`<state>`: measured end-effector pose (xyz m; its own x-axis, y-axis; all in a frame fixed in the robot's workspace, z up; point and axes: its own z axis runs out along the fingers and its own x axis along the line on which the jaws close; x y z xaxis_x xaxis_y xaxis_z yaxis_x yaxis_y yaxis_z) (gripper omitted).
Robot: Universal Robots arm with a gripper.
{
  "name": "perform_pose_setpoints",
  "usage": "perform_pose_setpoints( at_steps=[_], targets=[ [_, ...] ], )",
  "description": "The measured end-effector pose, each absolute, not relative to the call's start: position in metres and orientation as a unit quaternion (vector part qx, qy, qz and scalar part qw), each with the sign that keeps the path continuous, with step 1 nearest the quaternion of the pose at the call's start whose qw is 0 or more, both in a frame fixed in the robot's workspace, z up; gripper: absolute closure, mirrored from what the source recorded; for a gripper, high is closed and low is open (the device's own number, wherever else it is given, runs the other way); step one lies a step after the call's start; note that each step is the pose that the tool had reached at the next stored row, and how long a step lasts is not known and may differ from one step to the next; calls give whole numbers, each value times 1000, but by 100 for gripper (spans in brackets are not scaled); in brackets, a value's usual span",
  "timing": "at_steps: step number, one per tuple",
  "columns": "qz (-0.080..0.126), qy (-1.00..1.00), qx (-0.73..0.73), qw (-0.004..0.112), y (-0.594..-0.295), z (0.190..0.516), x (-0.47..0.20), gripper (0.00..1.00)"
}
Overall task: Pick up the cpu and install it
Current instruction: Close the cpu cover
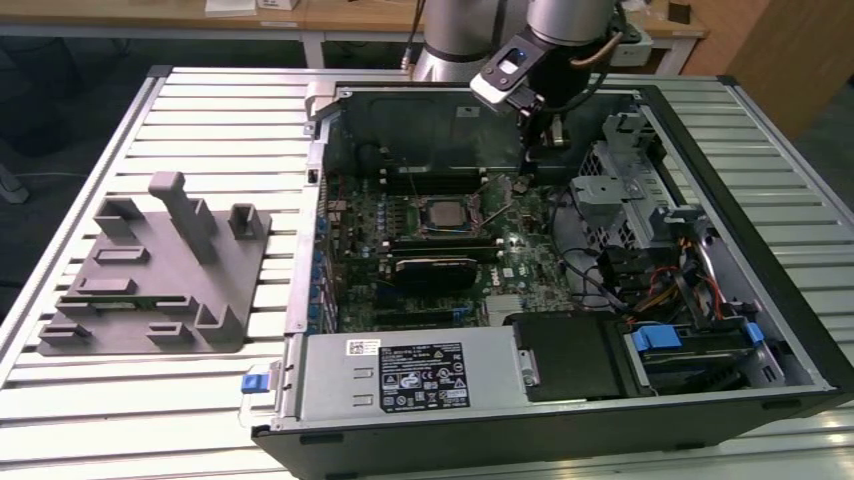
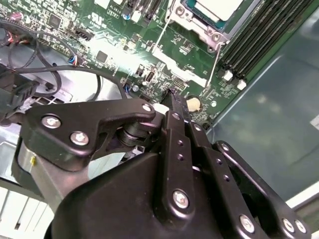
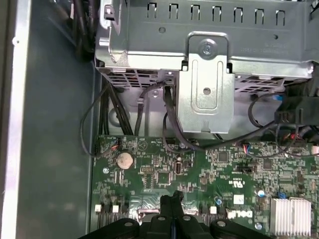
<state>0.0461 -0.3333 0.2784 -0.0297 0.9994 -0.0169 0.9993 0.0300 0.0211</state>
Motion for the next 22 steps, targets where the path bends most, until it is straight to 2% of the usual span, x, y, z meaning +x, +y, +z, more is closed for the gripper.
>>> perform_pose_setpoints(
  at_steps=[22],
  targets=[
    [1,717,697,13,-333,246,51,89]
  ],
)
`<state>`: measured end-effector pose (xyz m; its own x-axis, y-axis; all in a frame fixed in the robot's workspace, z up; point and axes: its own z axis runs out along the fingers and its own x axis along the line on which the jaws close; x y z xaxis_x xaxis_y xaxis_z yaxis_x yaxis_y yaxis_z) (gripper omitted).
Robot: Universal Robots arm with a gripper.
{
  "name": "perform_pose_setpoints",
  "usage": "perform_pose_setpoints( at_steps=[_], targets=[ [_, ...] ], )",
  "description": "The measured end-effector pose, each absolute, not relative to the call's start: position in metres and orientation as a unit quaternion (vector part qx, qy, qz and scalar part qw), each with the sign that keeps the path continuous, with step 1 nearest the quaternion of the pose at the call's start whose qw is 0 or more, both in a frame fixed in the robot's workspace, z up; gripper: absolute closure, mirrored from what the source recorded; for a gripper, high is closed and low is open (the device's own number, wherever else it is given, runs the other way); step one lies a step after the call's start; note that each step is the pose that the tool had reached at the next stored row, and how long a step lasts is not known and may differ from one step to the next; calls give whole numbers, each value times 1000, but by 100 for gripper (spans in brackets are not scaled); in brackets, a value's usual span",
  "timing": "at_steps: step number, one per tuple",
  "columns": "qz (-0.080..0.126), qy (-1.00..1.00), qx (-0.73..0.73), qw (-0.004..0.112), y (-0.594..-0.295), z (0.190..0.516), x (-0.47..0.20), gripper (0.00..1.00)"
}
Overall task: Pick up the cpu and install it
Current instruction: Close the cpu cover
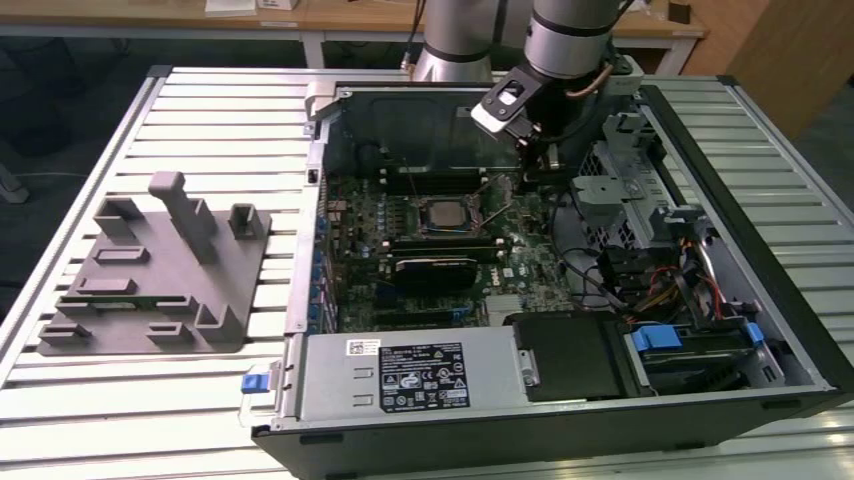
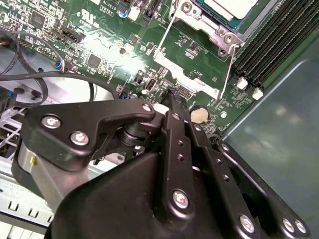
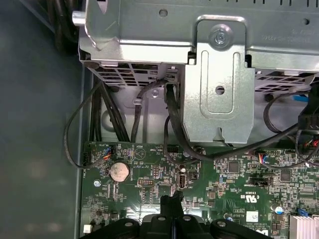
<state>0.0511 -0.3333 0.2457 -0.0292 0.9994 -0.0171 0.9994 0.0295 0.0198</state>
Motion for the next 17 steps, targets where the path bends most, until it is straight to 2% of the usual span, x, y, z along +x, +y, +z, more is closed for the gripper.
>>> perform_pose_setpoints(
  at_steps=[17],
  targets=[
    [1,717,697,13,-333,244,9,89]
  ],
)
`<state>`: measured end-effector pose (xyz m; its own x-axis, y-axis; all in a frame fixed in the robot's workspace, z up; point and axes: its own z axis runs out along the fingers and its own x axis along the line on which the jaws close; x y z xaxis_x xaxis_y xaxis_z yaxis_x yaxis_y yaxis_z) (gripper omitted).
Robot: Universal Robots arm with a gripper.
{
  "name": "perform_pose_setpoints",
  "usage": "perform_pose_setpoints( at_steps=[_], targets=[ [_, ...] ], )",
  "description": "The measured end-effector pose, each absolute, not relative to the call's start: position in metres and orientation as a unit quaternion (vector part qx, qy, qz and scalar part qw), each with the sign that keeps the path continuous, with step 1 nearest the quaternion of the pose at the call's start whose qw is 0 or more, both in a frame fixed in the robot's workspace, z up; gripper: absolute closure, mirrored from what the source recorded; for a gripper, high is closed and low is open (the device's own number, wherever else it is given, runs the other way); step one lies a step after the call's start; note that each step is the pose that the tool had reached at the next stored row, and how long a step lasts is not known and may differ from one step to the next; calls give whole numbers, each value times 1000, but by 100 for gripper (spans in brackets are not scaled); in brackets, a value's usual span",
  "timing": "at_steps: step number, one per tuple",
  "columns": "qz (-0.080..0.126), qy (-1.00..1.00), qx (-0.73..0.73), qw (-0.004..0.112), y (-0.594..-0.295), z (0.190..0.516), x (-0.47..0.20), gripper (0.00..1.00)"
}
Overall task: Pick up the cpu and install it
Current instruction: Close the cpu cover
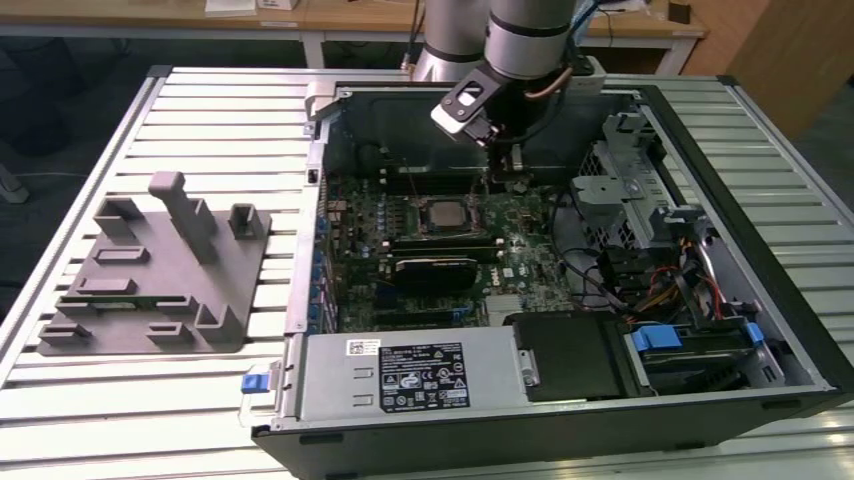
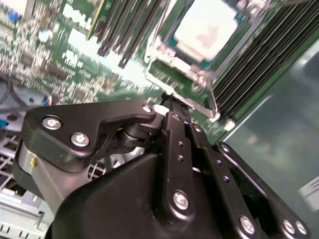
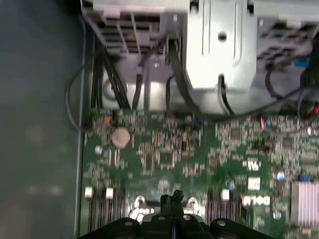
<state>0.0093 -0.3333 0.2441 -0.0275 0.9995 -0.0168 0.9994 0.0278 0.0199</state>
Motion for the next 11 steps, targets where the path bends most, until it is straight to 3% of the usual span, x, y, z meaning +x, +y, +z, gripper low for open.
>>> perform_pose_setpoints(
  at_steps=[11],
  targets=[
    [1,716,698,13,-333,244,-25,89]
  ],
)
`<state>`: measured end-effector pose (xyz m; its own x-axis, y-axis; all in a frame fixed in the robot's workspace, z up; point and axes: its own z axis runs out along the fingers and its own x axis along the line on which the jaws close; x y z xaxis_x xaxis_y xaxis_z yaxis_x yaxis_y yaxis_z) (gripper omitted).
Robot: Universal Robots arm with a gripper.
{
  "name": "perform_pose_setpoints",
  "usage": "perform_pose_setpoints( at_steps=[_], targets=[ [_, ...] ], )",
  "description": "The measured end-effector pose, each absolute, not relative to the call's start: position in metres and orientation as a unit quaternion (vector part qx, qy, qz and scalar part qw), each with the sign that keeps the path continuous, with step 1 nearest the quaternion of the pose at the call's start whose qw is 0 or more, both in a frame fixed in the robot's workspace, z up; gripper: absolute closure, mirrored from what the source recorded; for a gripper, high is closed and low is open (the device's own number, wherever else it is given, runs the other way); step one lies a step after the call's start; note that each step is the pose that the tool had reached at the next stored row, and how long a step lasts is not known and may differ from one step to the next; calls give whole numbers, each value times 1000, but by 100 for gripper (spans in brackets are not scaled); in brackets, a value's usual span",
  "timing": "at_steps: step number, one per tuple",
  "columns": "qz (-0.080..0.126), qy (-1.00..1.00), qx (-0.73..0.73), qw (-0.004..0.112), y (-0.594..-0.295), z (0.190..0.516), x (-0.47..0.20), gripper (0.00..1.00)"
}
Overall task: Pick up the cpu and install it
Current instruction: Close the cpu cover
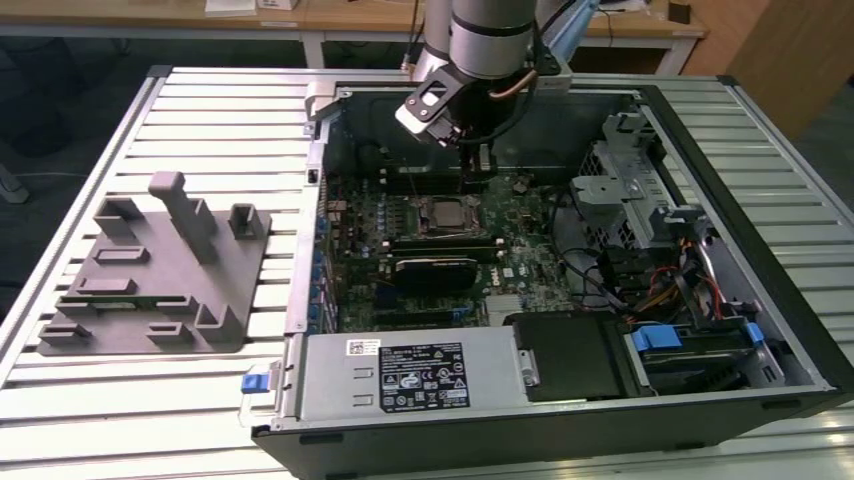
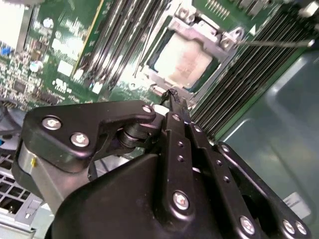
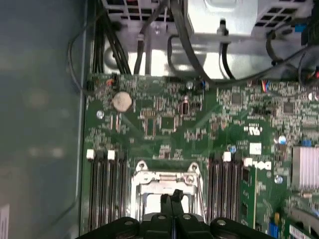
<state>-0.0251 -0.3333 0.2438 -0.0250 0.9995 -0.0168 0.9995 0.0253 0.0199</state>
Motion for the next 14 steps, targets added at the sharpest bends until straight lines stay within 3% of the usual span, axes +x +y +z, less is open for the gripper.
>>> perform_pose_setpoints(
  at_steps=[14],
  targets=[
    [1,716,698,13,-333,244,-49,89]
  ],
)
